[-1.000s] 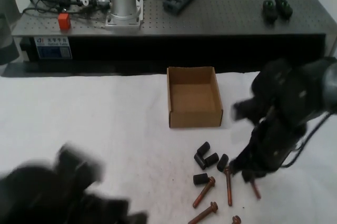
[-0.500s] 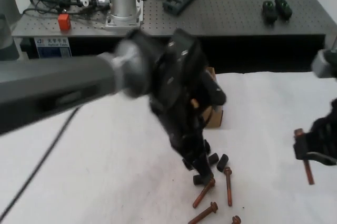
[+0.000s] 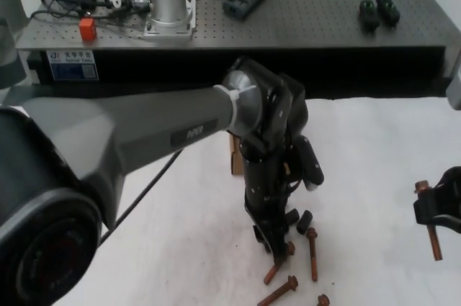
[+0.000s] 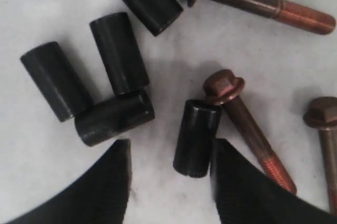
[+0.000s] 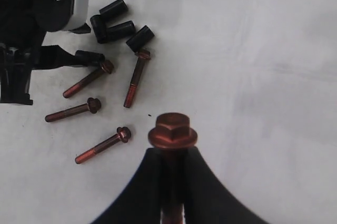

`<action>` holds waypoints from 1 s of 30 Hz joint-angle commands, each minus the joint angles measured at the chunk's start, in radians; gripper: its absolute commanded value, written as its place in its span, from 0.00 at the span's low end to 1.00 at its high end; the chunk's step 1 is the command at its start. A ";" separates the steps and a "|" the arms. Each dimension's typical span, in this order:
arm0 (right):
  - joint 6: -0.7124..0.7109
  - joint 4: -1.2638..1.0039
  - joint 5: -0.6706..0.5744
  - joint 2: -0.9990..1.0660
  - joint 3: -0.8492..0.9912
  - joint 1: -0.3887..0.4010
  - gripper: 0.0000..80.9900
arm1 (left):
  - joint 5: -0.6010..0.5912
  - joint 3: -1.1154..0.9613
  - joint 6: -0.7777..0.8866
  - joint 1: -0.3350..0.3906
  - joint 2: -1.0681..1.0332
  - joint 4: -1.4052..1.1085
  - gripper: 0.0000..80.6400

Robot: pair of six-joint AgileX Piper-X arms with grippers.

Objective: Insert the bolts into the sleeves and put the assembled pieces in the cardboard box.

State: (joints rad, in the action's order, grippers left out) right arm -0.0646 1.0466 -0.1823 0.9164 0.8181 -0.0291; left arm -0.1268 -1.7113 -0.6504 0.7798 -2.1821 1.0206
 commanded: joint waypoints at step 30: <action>0.581 -1.075 -0.317 -0.003 -0.188 0.179 0.01 | -0.347 0.606 0.588 -0.143 0.663 -0.646 0.01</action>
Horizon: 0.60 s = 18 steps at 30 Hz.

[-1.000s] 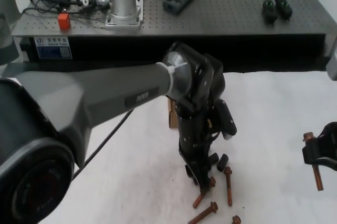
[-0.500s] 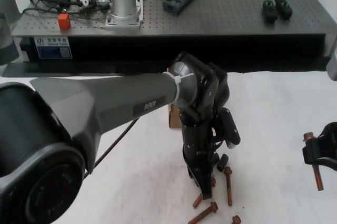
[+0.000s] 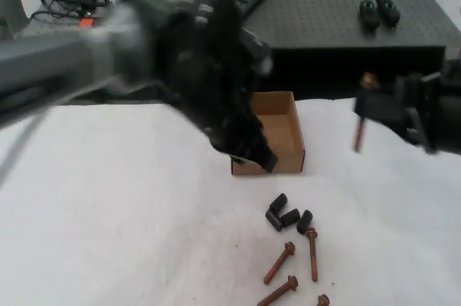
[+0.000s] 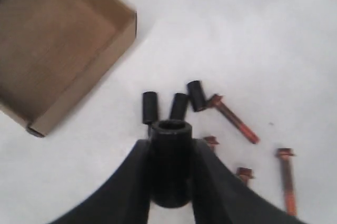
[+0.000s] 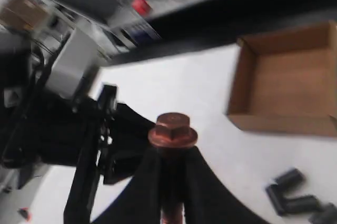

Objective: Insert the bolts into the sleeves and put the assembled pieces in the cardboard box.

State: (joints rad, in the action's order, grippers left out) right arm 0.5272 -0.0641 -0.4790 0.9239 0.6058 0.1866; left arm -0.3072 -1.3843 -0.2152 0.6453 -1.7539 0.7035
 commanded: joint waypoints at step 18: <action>0.051 -0.174 0.007 0.053 -0.012 0.134 0.01 | -0.445 0.612 0.405 -0.002 0.515 -0.840 0.01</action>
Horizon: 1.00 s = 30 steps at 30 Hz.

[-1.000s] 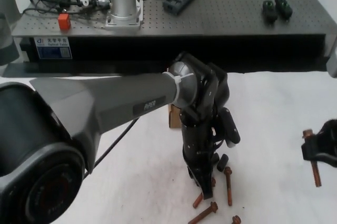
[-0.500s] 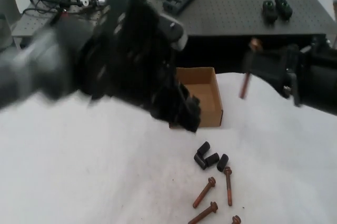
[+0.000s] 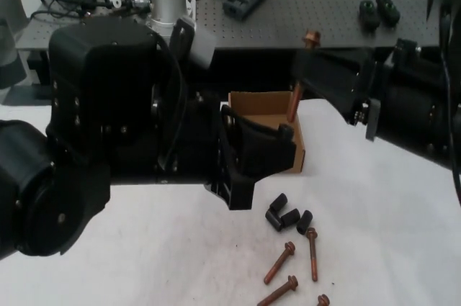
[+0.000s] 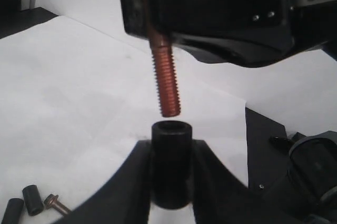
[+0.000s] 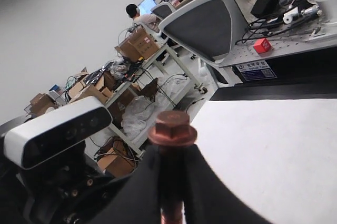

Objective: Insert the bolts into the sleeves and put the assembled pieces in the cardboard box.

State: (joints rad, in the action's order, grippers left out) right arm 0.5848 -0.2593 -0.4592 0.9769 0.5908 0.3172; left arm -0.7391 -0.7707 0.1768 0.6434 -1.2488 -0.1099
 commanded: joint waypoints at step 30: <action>-0.248 0.500 -0.094 -0.156 0.009 -0.193 0.56 | 0.359 -0.170 0.242 -0.058 -0.231 -0.123 0.01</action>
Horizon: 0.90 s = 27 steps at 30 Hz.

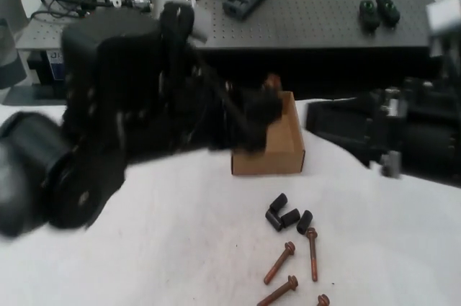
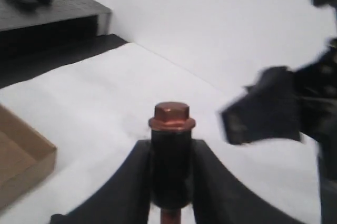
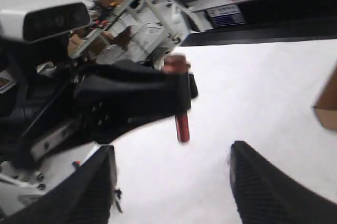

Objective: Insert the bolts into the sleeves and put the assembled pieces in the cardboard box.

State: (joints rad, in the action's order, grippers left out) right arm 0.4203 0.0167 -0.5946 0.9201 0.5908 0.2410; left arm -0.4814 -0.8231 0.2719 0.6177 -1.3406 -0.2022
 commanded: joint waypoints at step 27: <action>-0.191 0.527 0.446 0.262 0.030 -0.180 0.56 | 0.152 -1.411 0.310 -0.064 -1.164 0.807 0.34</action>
State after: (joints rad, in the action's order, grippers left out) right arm 0.2353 0.5769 -0.1463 1.1978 0.6226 0.0653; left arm -0.3407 -2.2151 0.5438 0.5541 -2.5215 0.6040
